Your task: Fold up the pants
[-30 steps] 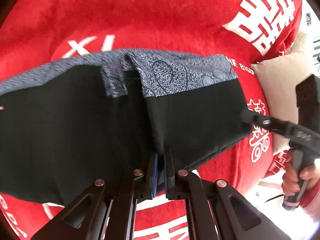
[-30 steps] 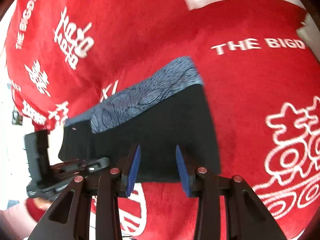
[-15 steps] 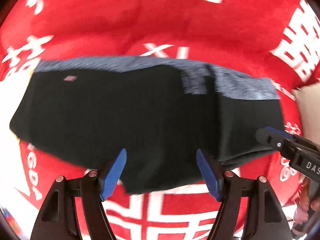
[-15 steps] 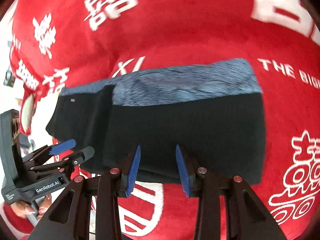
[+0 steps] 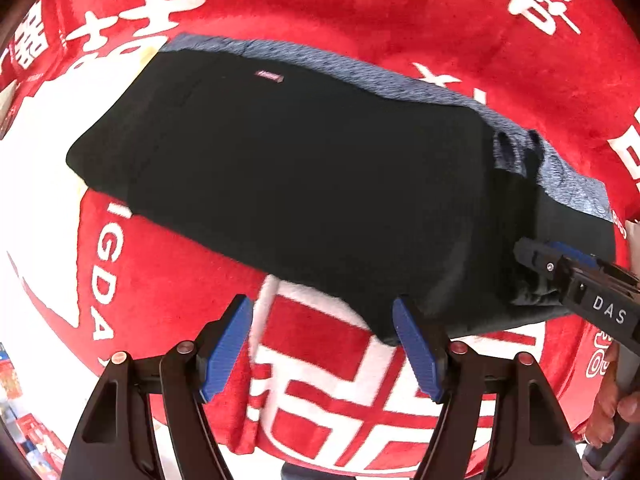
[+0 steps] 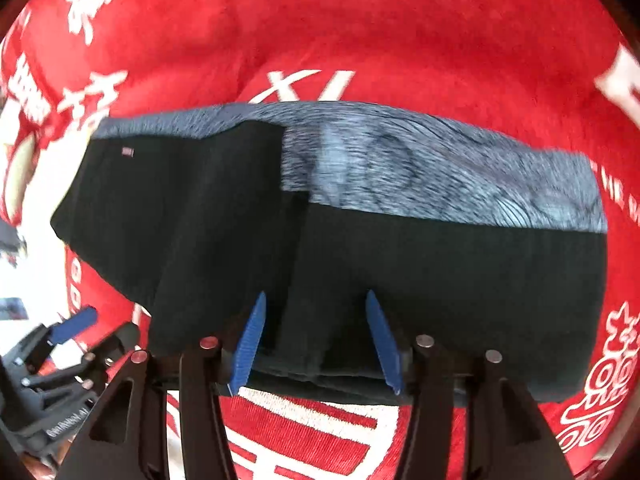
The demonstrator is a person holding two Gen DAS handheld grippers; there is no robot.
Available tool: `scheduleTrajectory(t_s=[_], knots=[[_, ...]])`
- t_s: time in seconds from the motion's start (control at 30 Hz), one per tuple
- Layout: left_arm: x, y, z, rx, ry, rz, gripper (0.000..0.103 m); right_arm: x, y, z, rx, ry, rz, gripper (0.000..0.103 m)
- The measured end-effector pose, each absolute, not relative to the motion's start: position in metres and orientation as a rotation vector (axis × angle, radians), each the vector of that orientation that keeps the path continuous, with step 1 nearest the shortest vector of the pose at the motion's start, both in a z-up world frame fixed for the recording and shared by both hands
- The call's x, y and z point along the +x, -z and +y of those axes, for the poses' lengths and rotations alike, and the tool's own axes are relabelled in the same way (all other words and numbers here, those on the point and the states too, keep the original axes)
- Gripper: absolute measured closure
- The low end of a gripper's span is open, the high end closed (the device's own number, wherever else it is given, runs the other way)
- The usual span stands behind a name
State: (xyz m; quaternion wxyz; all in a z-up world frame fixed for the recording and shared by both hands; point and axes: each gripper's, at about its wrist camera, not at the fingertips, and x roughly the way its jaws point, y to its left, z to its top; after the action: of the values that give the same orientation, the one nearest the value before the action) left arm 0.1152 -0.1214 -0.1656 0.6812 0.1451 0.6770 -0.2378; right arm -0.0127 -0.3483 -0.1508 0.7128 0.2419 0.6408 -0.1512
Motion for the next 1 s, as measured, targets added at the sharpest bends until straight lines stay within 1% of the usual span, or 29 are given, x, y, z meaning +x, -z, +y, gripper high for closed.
scheduleTrajectory(t_s=[0.13, 0.5, 0.67, 0.77, 0.87, 0.9, 0.93, 0.97, 1.0], knots=[[0.119, 0.169, -0.110, 0.324, 0.537, 1.535, 0.029, -0.011, 0.147, -0.337, 0.476, 0.359, 1.431, 0.046], [0.133, 0.168, -0.095, 0.326, 0.563, 1.537, 0.029, -0.013, 0.130, -0.318, 0.511, 0.331, 1.413, 0.046], [0.139, 0.170, -0.086, 0.298, 0.561, 1.547, 0.029, -0.015, 0.114, -0.316, 0.514, 0.346, 1.364, 0.046], [0.141, 0.170, -0.081, 0.279, 0.568, 1.550, 0.029, -0.016, 0.110, -0.317, 0.486, 0.379, 1.350, 0.040], [0.143, 0.169, -0.074, 0.251, 0.582, 1.550, 0.029, -0.016, 0.124, -0.321, 0.525, 0.391, 1.387, 0.036], [0.143, 0.169, -0.071, 0.243, 0.574, 1.544, 0.029, -0.016, 0.135, -0.321, 0.556, 0.384, 1.418, 0.031], [0.143, 0.170, -0.068, 0.230, 0.575, 1.547, 0.029, -0.018, 0.146, -0.322, 0.598, 0.382, 1.446, 0.029], [0.143, 0.170, -0.064, 0.221, 0.575, 1.550, 0.029, -0.021, 0.151, -0.321, 0.615, 0.402, 1.431, 0.028], [0.143, 0.170, -0.061, 0.209, 0.573, 1.557, 0.029, -0.020, 0.150, -0.320, 0.618, 0.422, 1.405, 0.024]])
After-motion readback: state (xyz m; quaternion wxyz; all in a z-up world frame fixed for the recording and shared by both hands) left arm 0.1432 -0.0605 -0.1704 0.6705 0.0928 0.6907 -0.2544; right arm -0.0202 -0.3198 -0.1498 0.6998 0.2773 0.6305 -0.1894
